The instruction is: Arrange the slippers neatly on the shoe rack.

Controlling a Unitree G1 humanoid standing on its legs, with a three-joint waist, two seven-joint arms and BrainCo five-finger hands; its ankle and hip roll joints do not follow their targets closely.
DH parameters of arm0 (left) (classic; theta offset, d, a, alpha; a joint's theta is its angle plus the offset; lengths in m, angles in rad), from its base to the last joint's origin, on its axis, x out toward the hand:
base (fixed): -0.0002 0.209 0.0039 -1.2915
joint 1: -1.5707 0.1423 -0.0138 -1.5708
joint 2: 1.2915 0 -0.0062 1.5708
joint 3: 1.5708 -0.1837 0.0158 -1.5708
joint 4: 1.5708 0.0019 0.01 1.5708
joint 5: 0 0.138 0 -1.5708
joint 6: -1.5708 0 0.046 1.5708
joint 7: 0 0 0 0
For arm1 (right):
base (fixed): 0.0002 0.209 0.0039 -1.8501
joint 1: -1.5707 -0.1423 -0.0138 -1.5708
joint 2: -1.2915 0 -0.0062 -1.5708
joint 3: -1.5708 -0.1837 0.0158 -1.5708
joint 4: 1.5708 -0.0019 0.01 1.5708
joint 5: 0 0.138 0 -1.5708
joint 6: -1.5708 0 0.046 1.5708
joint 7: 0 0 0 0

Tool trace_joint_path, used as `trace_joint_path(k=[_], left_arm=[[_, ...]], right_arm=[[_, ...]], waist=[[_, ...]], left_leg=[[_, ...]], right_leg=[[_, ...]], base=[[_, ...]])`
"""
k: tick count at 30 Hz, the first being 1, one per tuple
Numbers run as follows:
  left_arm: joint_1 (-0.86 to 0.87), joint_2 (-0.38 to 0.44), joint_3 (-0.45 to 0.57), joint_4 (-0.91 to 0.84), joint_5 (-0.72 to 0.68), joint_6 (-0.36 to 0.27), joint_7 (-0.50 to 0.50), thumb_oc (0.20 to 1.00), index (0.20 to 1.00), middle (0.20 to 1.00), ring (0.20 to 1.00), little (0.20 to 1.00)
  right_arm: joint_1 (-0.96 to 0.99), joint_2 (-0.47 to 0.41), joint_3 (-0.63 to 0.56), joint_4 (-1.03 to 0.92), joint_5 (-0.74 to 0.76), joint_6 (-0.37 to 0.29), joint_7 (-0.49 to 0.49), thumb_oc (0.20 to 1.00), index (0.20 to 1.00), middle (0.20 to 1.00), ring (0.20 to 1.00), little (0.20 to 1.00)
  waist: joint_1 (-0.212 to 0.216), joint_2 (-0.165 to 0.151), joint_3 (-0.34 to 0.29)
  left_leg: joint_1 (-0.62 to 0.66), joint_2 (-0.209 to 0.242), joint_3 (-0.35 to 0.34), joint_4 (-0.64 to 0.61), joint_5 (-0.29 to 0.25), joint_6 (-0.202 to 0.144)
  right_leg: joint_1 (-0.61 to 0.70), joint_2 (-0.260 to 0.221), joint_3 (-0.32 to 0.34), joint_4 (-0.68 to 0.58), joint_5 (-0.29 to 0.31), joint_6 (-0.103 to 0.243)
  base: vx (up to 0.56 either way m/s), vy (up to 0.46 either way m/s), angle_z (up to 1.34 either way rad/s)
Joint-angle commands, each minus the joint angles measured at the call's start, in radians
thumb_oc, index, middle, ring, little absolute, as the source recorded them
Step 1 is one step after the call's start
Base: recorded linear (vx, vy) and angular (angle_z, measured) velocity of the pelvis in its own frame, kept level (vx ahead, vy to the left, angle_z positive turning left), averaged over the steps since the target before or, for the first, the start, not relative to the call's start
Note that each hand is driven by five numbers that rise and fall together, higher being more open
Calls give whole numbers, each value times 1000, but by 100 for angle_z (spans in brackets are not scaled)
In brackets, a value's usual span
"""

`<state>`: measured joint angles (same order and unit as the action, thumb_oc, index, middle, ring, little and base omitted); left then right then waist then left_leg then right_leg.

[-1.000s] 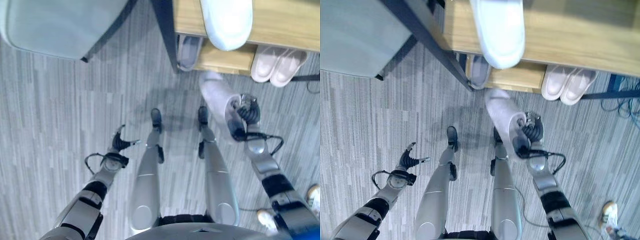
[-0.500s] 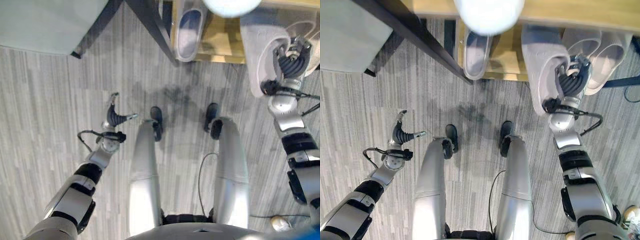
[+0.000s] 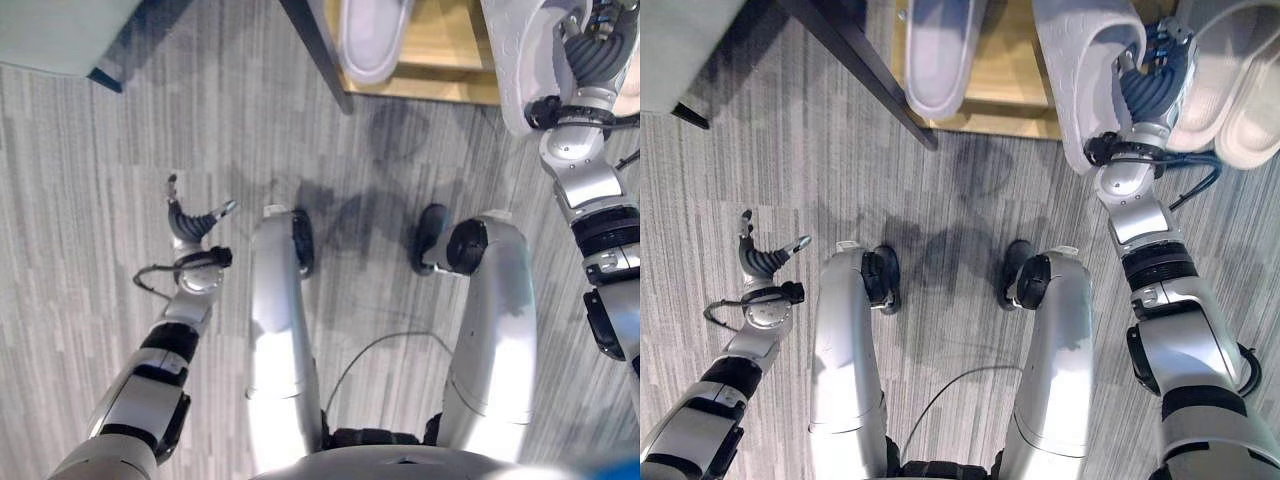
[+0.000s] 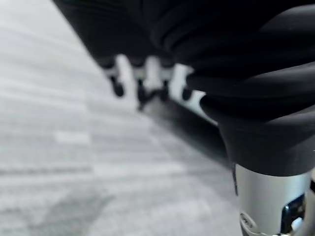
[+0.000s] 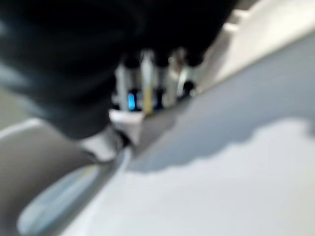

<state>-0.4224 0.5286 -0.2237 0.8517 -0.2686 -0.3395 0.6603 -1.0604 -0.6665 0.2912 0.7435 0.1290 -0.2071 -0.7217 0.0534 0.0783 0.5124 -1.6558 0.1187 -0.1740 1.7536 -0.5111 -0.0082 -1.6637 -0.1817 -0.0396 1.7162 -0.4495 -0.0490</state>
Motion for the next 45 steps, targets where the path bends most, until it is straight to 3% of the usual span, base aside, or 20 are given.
trace_joint_path(k=[1, 5, 10, 16, 26, 32, 45], left_arm=[[70, 34, 49, 9, -96, -43, -3, 1000, 1000, 1000, 1000, 1000], [99, 36, 31, 49, -139, -44, -15, 1000, 1000, 1000, 1000, 1000], [119, 38, 13, 28, -147, -44, -17, 1000, 1000, 1000, 1000, 1000], [147, 59, 13, -50, -112, -41, 34, 1000, 1000, 1000, 1000, 1000], [182, 68, -6, -70, -101, -35, 23, 1000, 1000, 1000, 1000, 1000], [179, 81, -4, -68, -134, -35, 5, 1000, 1000, 1000, 1000, 1000], [176, 79, -21, -81, -148, -49, -5, 1000, 1000, 1000, 1000, 1000]], right_arm=[[-81, -43, 7, -72, 107, -61, -33, 200, 200, 200, 200, 200], [-200, -25, 90, -29, 186, -59, -28, 200, 200, 200, 200, 200], [-200, -6, 125, -13, 200, -29, -20, 200, 200, 200, 200, 200], [-161, 16, 97, 6, 228, -29, -52, 200, 200, 200, 200, 200], [-205, 20, 122, 133, 267, 0, -55, 200, 200, 200, 200, 200], [-276, 48, 194, 232, 218, 81, -71, 200, 200, 200, 200, 200], [-301, 129, 174, 309, 281, 53, -98, 200, 200, 200, 200, 200]], waist=[[6, 51, 8], [19, 56, 8], [20, 53, 8], [25, 57, 8], [38, 63, 8], [55, 66, 8], [75, 60, 8]], left_leg=[[86, -20, 3, 93, -154, 65], [86, -24, -16, 180, -194, 69], [86, -32, -30, 232, -215, 73], [86, -38, -44, 285, -235, 71], [86, -38, -49, 266, -227, 72], [86, -37, -50, 236, -221, 70], [86, -41, -47, 227, -217, 66]], right_leg=[[94, 10, 72, 52, -111, 15], [94, 6, 96, 134, -142, 3], [94, 7, 114, 188, -158, -3], [94, 5, 124, 240, -182, -16], [94, 0, 122, 226, -171, -17], [94, -6, 124, 201, -161, -20], [94, -13, 120, 191, -150, -24]], base=[[99, -14, 4], [67, 24, 4], [7, 2, 1], [0, 0, 0], [-1, 1, 0], [0, 0, 0], [0, 0, 0]])
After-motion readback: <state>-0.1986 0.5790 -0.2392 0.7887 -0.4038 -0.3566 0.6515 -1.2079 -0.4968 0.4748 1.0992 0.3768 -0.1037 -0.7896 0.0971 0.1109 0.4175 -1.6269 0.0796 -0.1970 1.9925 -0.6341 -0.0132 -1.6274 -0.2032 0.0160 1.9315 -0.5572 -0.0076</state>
